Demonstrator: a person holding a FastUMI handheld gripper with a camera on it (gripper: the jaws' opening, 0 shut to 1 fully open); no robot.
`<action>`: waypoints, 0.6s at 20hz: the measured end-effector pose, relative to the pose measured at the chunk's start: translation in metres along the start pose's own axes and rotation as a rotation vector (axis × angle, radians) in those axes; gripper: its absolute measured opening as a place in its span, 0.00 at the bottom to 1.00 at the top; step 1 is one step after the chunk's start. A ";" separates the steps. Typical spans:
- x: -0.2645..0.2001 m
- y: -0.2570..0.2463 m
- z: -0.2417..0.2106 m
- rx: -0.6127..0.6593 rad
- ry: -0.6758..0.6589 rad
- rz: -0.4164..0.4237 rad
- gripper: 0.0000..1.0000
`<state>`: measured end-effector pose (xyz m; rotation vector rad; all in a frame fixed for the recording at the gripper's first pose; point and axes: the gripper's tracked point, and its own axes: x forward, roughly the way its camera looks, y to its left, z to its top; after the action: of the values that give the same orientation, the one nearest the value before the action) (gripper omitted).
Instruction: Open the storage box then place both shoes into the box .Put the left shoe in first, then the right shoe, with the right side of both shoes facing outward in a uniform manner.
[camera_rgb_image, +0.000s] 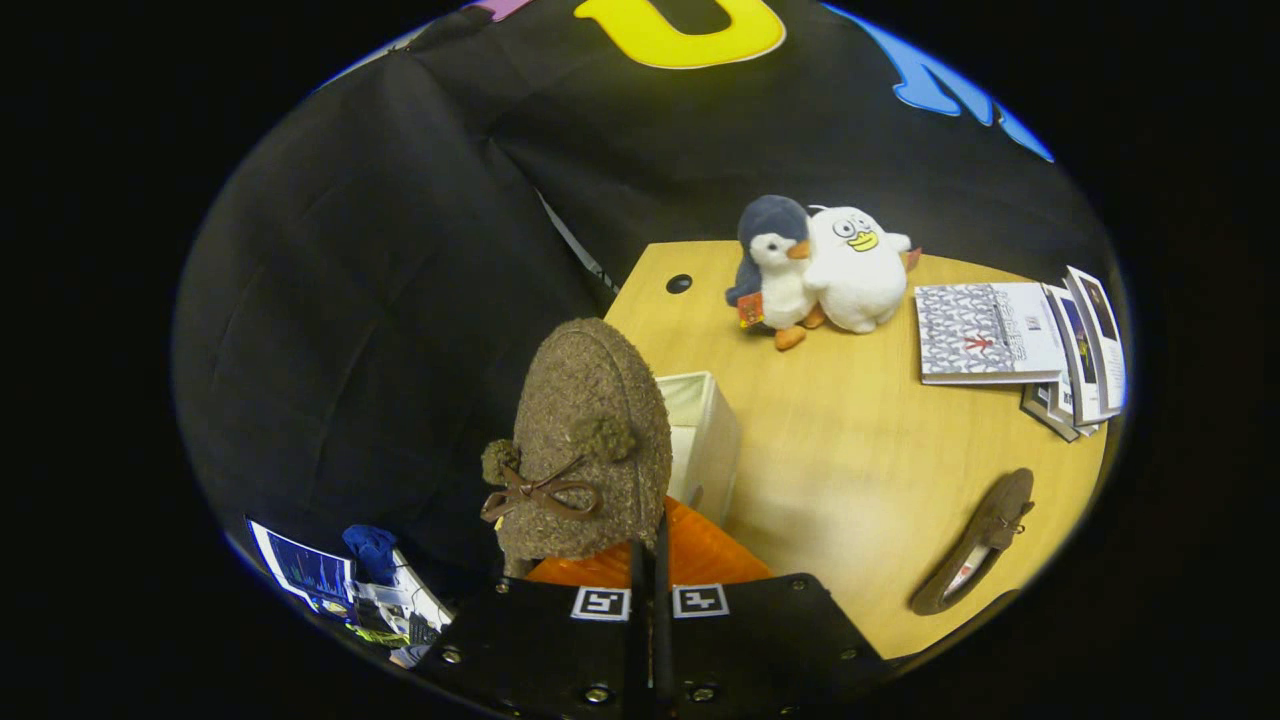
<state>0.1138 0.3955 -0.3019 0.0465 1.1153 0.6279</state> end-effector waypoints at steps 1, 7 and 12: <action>0.011 0.007 0.000 -0.024 0.018 -0.011 0.02; 0.100 0.027 -0.005 -0.144 0.108 -0.092 0.02; 0.161 0.014 -0.025 -0.180 0.202 -0.168 0.02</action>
<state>0.1330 0.4796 -0.4409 -0.2681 1.2382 0.5892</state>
